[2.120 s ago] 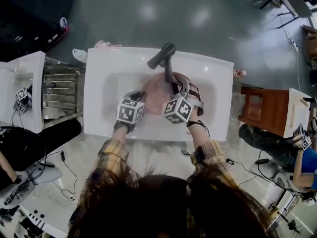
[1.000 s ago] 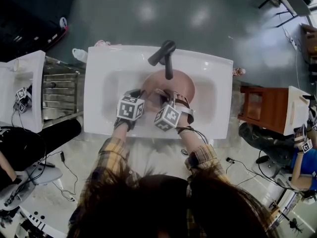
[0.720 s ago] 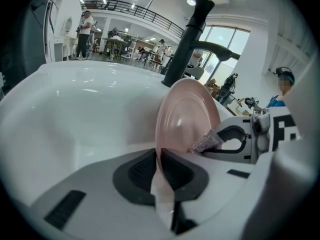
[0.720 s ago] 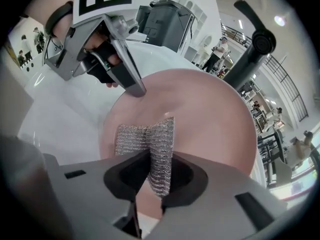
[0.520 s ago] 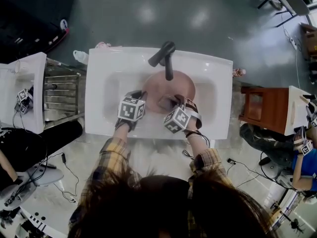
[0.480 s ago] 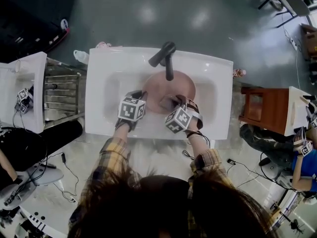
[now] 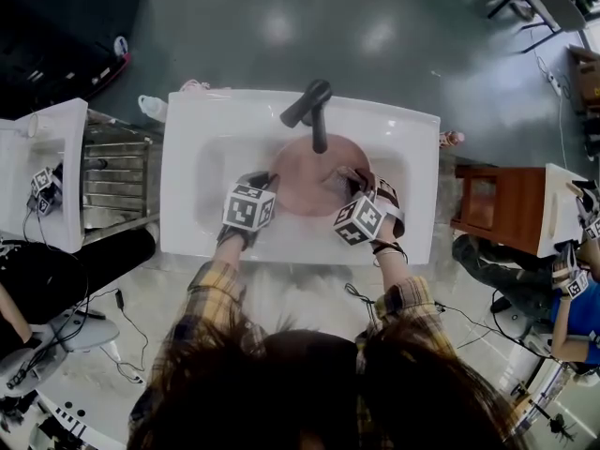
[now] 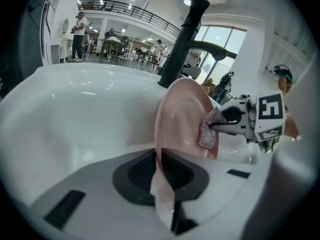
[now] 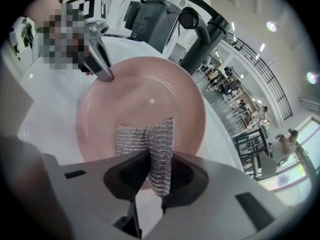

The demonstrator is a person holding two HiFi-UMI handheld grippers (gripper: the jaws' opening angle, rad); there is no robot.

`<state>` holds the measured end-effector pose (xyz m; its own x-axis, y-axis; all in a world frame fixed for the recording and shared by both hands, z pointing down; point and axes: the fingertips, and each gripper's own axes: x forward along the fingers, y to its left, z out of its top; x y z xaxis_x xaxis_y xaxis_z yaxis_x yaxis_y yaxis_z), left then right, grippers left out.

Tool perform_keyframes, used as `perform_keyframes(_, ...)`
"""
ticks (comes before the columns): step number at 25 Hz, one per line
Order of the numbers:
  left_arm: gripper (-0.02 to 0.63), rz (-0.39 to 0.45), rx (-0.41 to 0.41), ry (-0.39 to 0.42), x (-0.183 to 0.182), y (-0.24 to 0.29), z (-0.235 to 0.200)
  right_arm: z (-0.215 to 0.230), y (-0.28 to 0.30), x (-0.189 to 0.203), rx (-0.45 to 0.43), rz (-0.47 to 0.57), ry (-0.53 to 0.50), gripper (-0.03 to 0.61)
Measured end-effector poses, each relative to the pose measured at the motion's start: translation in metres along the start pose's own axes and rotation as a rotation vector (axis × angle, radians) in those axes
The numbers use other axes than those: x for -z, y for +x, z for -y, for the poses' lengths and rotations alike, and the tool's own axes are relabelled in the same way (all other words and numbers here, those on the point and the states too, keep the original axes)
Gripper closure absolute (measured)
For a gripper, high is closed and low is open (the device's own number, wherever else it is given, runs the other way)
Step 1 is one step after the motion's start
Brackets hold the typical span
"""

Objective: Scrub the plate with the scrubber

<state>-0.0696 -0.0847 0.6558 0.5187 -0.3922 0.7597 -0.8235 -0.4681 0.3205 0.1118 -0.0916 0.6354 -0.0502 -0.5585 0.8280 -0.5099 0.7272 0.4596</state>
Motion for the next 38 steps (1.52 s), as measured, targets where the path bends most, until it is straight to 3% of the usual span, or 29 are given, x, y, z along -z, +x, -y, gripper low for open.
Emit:
perform_keyframes(14, 0.586, 0.017, -0.022, -0.041, 0.001, -0.006, -0.005, 0.031, -0.001, -0.059, 0.099, 0.077, -0.066, 0.483)
perform_keyframes(25, 0.586, 0.002, -0.034, -0.041, 0.002, -0.006, -0.006, 0.014, -0.002, -0.107, 0.103, 0.149, -0.113, 0.483)
perform_keyframes(38, 0.586, -0.008, -0.035, -0.062, 0.004, -0.006, -0.009, -0.026, 0.002, -0.117, 0.046, 0.144, -0.161, 0.494)
